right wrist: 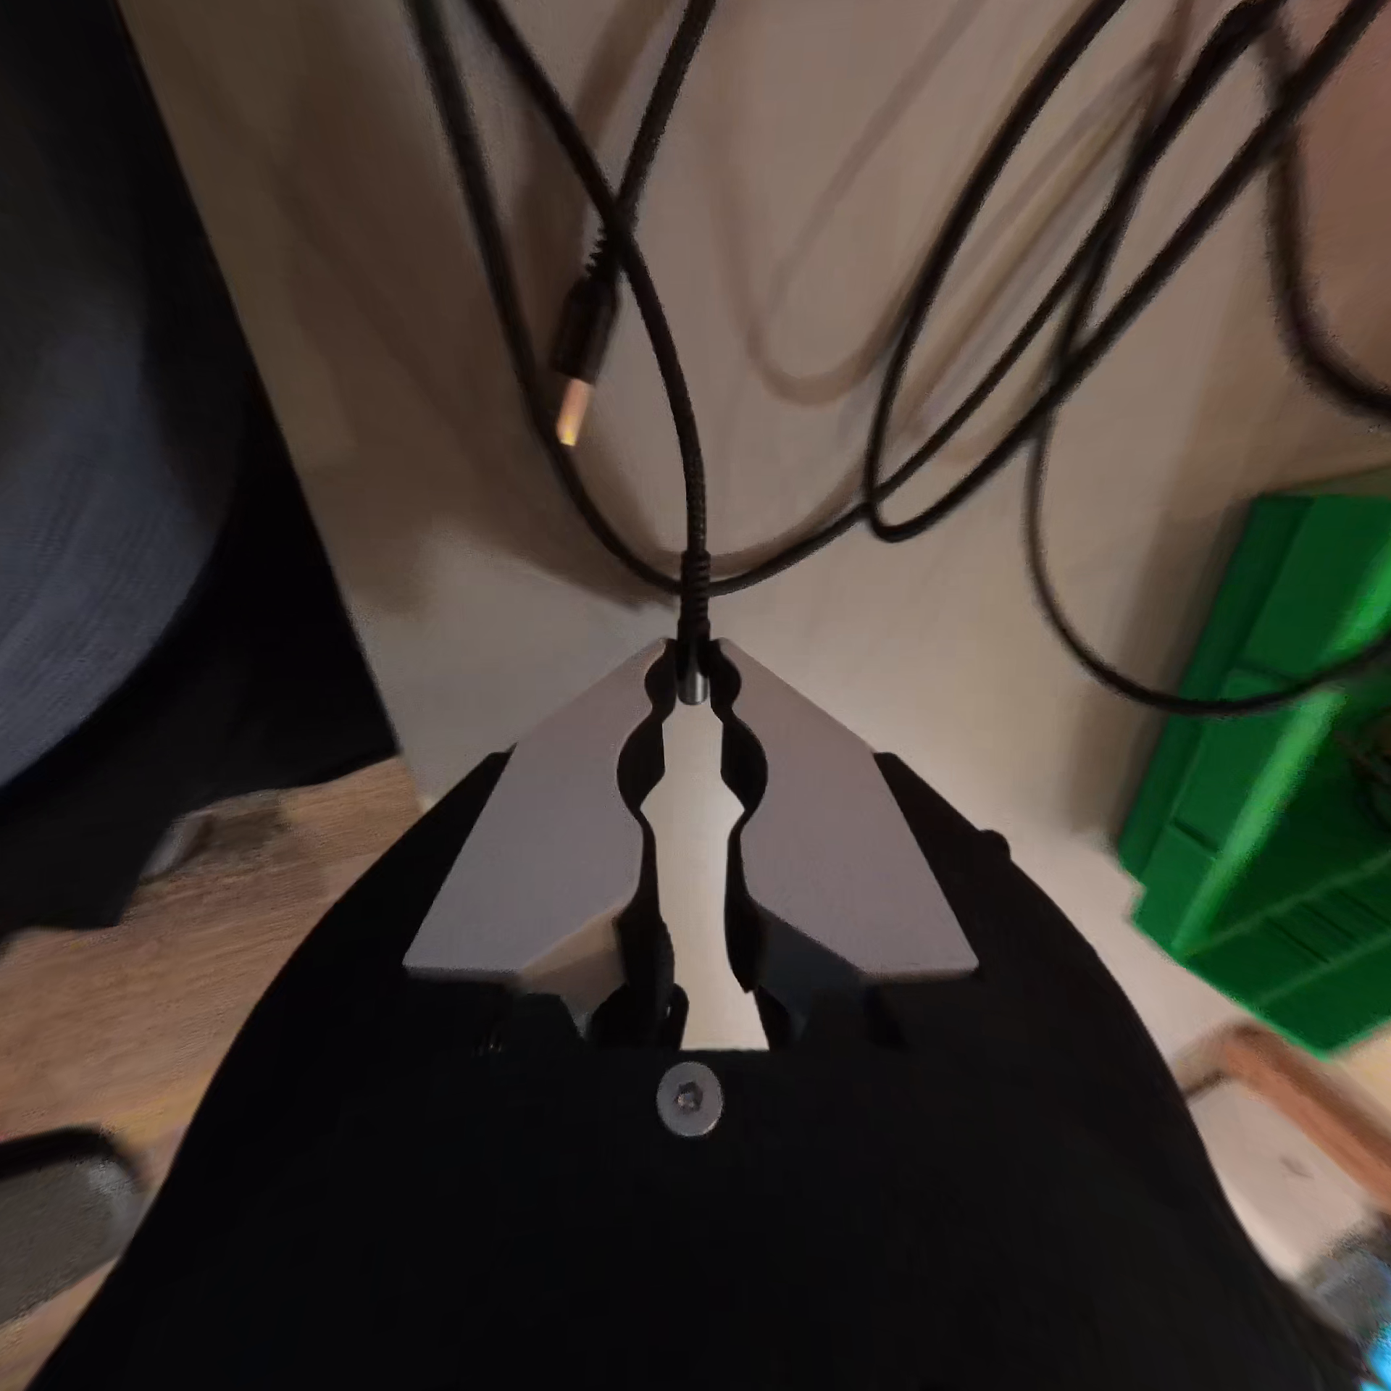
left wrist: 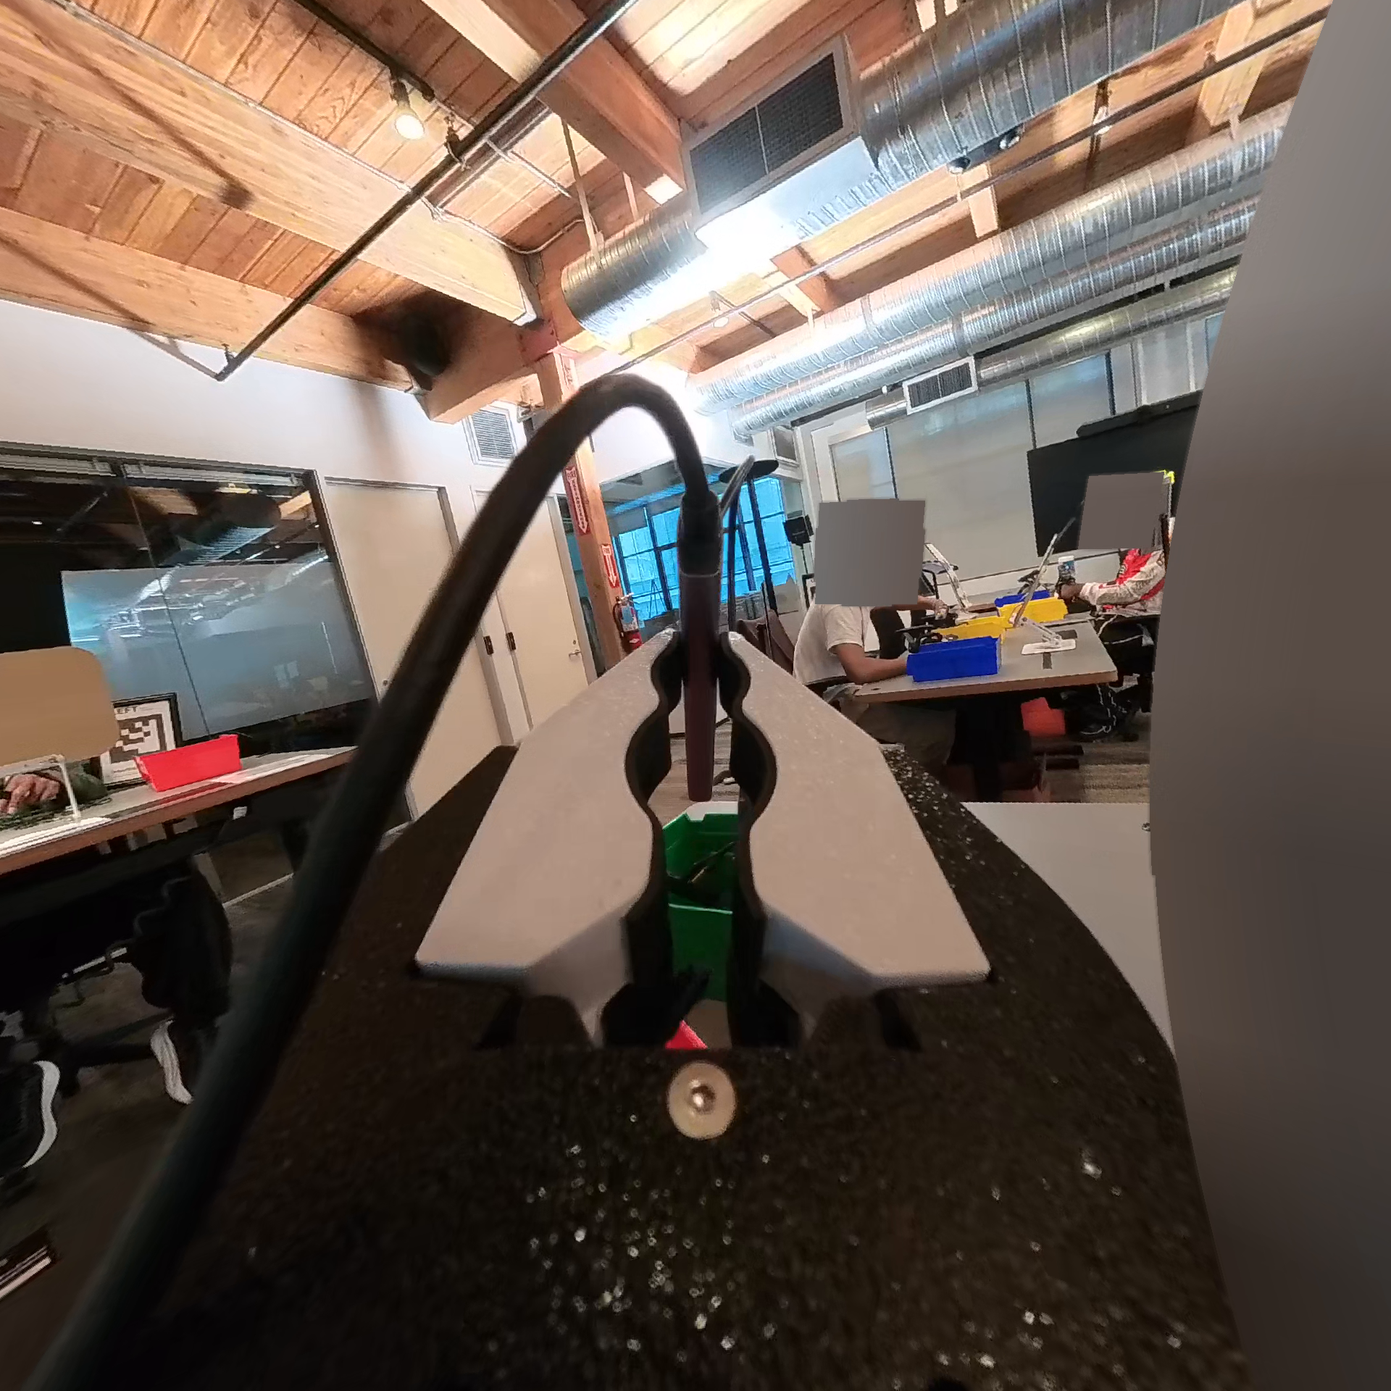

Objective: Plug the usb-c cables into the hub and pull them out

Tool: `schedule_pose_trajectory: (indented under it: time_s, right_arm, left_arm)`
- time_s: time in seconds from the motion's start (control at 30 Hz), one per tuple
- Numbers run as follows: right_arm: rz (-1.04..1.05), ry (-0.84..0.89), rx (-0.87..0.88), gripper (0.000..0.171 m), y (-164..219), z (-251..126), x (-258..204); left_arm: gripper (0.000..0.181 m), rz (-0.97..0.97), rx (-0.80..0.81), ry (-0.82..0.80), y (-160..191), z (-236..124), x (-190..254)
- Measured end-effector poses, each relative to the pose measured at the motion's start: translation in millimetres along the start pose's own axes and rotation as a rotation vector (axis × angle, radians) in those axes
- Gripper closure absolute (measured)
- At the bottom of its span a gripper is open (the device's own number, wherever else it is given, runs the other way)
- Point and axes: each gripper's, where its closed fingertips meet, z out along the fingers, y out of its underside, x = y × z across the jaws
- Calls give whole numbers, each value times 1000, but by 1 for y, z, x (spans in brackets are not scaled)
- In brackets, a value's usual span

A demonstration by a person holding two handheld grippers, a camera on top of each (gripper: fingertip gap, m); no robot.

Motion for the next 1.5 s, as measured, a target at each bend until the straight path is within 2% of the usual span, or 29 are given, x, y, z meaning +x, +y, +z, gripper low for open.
schedule_pose_trajectory:
  time_s: [0.07,0.17,0.23,0.4,0.5,0.6,0.67,0.77,0.87,0.97,1.1,1.27,1.3,1.37,1.5]
  right_arm:
    - [-97,191,77,165,-9,-19,26]
    - [-223,557,210,165,-30,-74,73]
    - [-286,737,274,165,-41,-110,94]
    - [-399,1036,453,165,-66,-189,123]
    - [-383,1036,620,165,-81,-223,131]
    - [-355,900,823,166,-99,-249,132]
    - [-358,793,899,165,-110,-261,131]
    - [-410,749,966,165,-120,-279,130]
    - [-446,702,1007,165,-129,-290,122]
    - [-514,749,959,165,-134,-290,118]
    - [-533,793,1031,165,-123,-320,112]
    - [-415,789,1323,165,-75,-385,113]
    - [-362,802,1328,165,-66,-387,122]
    - [-302,845,1203,165,-62,-367,144]
    - [-421,773,1043,165,-97,-313,137]
  left_arm:
    - [175,12,7,6,-1,1,2]
    - [175,62,33,36,-3,5,10]
    - [175,112,51,57,-2,11,18]
    - [175,287,60,116,18,33,41]
    - [175,460,104,193,34,46,68]
    - [175,568,143,252,40,58,98]
    - [175,652,151,270,42,64,114]
    - [175,717,179,299,39,66,133]
    - [175,691,162,308,36,68,137]
    - [175,749,181,295,31,66,142]
    - [175,744,243,312,17,57,147]
    - [175,717,314,359,0,42,155]
    - [175,713,329,371,-4,39,157]
    - [175,739,327,385,-6,36,163]
    - [175,835,280,410,0,39,179]
